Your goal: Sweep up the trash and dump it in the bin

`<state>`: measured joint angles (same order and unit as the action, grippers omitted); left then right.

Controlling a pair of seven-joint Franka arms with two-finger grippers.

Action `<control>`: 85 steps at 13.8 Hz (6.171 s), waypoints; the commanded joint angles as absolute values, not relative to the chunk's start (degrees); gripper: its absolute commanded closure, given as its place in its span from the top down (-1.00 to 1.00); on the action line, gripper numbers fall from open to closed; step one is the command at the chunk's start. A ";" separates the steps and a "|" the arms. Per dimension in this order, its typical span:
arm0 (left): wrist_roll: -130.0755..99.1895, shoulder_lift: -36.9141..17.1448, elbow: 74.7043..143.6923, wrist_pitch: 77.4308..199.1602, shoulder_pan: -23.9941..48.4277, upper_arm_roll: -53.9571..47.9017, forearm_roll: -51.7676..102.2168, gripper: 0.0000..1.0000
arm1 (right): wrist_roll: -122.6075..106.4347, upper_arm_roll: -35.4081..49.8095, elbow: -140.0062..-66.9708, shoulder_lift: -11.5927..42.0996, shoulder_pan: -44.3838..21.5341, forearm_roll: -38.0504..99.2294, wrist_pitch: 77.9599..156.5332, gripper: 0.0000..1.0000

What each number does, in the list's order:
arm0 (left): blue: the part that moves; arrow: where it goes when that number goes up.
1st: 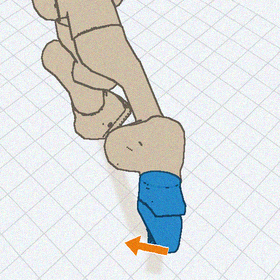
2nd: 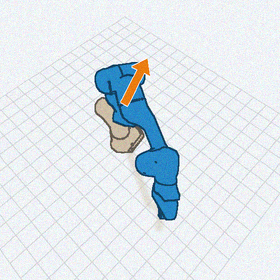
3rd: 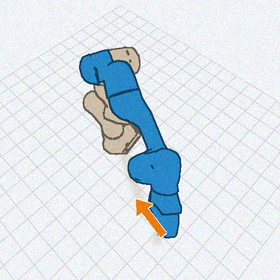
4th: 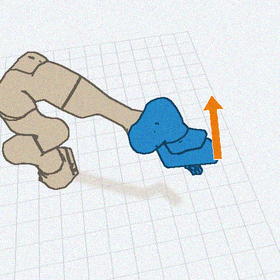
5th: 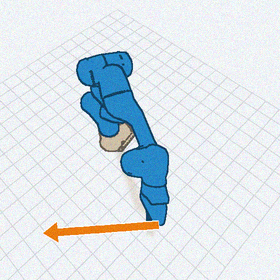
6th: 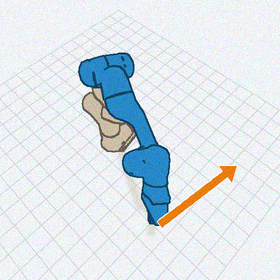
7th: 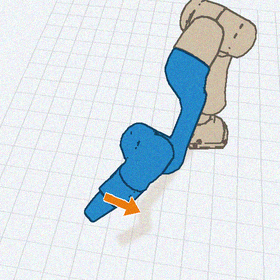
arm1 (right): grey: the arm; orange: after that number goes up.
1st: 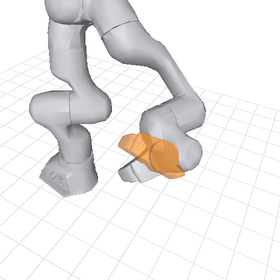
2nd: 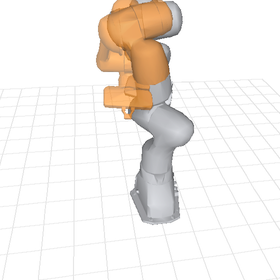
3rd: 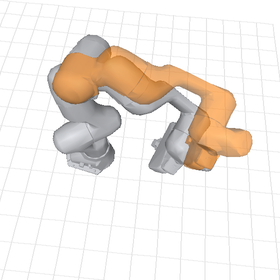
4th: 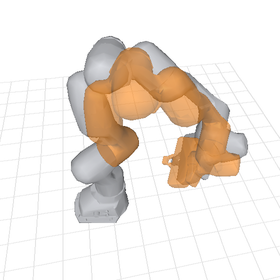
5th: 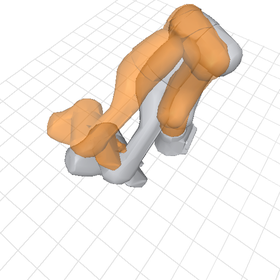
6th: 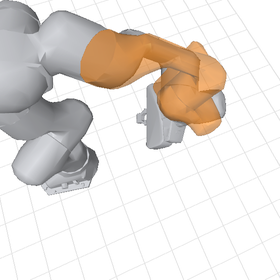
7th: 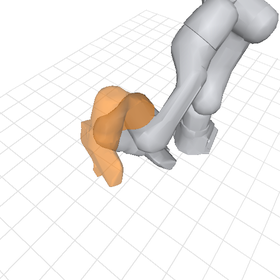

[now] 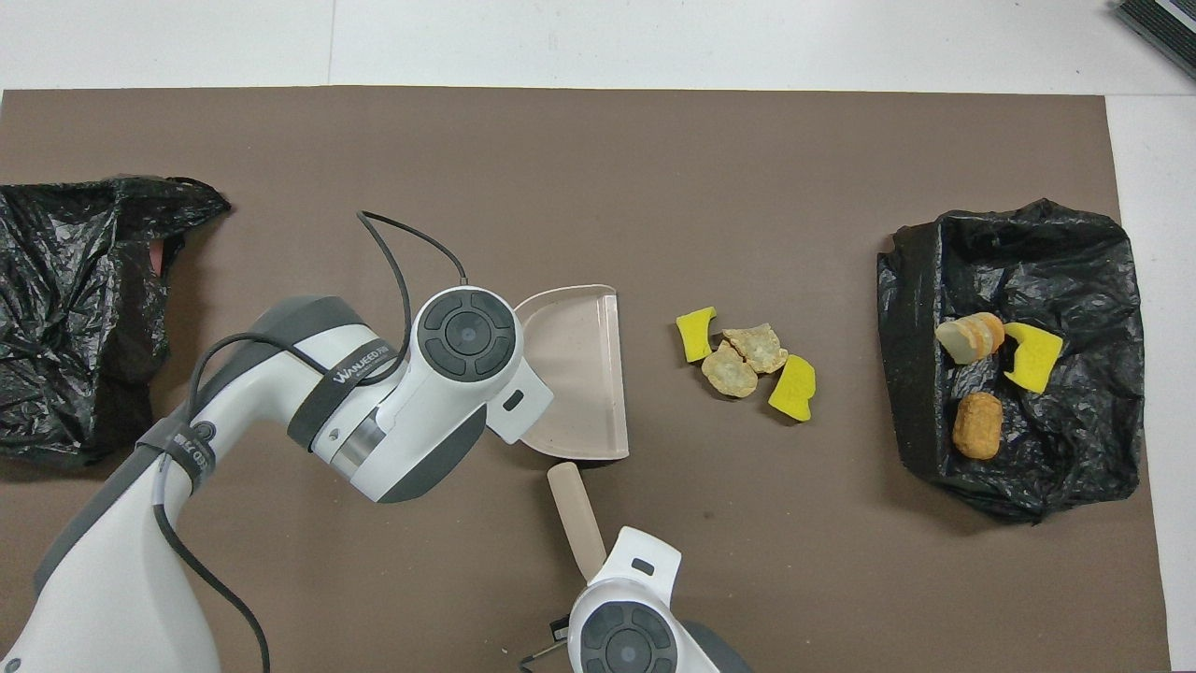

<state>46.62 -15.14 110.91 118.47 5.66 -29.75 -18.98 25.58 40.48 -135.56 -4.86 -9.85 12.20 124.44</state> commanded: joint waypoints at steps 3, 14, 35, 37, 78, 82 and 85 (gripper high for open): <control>47.11 -13.36 112.85 119.97 5.63 -29.44 -18.19 -1.00 | 27.33 32.45 -133.51 -13.97 -8.70 12.22 115.23 -1.00; 41.13 -13.27 113.73 121.38 5.89 -29.53 -18.11 -1.00 | 21.10 10.65 -131.84 -0.55 -4.04 -12.55 116.72 -1.00; 43.76 -12.39 115.14 120.41 6.15 -29.88 -18.11 -1.00 | 15.04 23.73 -117.25 13.62 -9.49 27.22 125.41 -1.00; 44.91 -12.39 115.14 120.59 6.06 -29.88 -18.11 -1.00 | 15.03 23.73 -116.54 13.01 -10.02 26.81 124.29 -1.00; 95.19 -9.94 99.93 125.15 7.82 32.34 -38.20 -1.00 | 35.45 24.82 -117.61 8.35 -10.11 -0.86 125.68 1.00; 92.90 -8.62 100.28 122.70 7.91 31.99 -47.01 -1.00 | 22.89 10.14 -114.09 6.07 -10.20 -3.85 125.16 1.00; 92.99 -6.87 99.67 118.14 8.09 29.37 -53.60 -1.00 | 10.67 3.78 -108.57 5.01 -8.45 -5.98 117.54 1.00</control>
<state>93.98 -9.55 99.21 121.79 7.27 31.10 -49.85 15.80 4.96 -111.62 6.08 -9.72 -4.54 122.51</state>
